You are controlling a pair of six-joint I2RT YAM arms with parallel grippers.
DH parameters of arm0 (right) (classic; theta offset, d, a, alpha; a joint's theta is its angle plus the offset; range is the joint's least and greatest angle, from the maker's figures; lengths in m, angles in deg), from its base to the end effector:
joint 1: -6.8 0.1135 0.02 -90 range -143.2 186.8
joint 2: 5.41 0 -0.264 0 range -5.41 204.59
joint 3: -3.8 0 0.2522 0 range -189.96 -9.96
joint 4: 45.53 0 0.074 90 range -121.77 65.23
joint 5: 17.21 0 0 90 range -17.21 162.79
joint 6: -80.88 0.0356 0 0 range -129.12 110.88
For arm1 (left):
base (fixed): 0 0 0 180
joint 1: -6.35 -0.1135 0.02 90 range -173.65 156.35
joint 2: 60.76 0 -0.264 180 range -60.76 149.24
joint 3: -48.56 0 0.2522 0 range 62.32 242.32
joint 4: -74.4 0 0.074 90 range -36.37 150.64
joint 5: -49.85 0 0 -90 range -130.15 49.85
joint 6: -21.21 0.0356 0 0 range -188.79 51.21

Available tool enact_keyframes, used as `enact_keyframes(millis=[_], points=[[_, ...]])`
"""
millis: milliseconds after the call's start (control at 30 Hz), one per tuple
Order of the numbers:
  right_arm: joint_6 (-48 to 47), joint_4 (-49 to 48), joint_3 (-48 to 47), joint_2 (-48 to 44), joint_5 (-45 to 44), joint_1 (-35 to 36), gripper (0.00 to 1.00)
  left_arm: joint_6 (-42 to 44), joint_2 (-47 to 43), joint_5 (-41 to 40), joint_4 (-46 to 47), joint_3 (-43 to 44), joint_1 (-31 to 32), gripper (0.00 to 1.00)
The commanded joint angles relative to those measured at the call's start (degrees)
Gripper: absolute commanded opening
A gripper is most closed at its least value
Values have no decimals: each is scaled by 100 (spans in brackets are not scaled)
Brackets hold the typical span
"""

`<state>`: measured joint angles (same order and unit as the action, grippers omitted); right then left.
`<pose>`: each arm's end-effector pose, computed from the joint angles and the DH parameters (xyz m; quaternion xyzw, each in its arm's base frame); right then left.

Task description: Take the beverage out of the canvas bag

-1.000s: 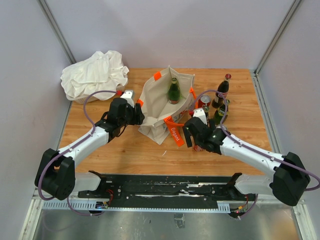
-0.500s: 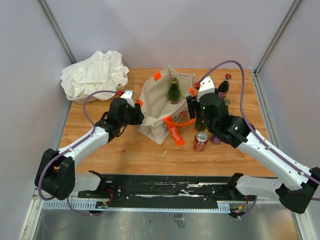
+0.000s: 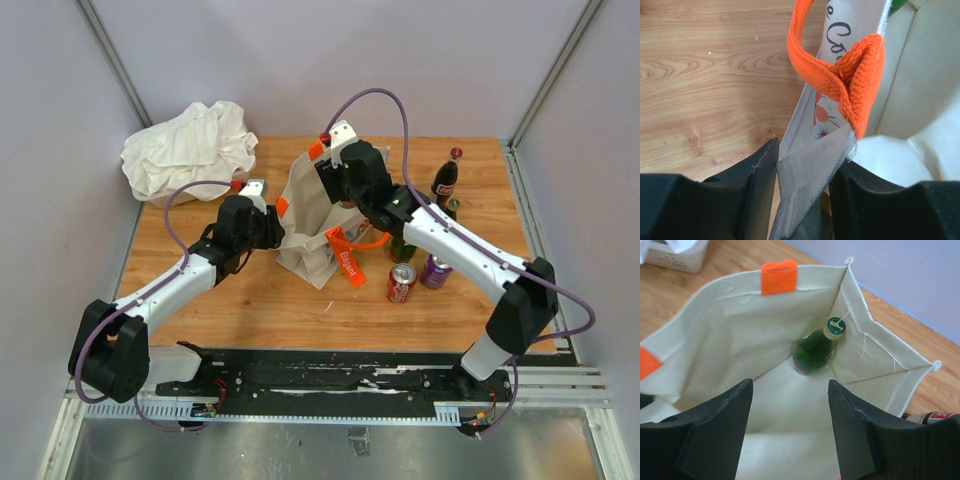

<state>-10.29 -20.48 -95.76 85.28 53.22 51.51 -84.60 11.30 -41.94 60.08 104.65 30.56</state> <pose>0.2754 0.2558 0.3864 -0.2131 0.7654 0.0933 0.6000 0.2520 -0.1121 0.2400 0.0558 0.8654 -0.1576 0.4723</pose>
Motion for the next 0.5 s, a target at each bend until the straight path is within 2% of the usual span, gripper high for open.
enact_keyframes(millis=[0,167,467], points=[[319,-482,-129,463,337,-482,64,18,-68,64,-38,-20,23,49],[651,-582,-295,968,340,-845,75,26,-45,116,-40,-5,23,53],[1066,-557,-1001,1788,625,-1246,82,111,-1,115,-134,72,23,54]])
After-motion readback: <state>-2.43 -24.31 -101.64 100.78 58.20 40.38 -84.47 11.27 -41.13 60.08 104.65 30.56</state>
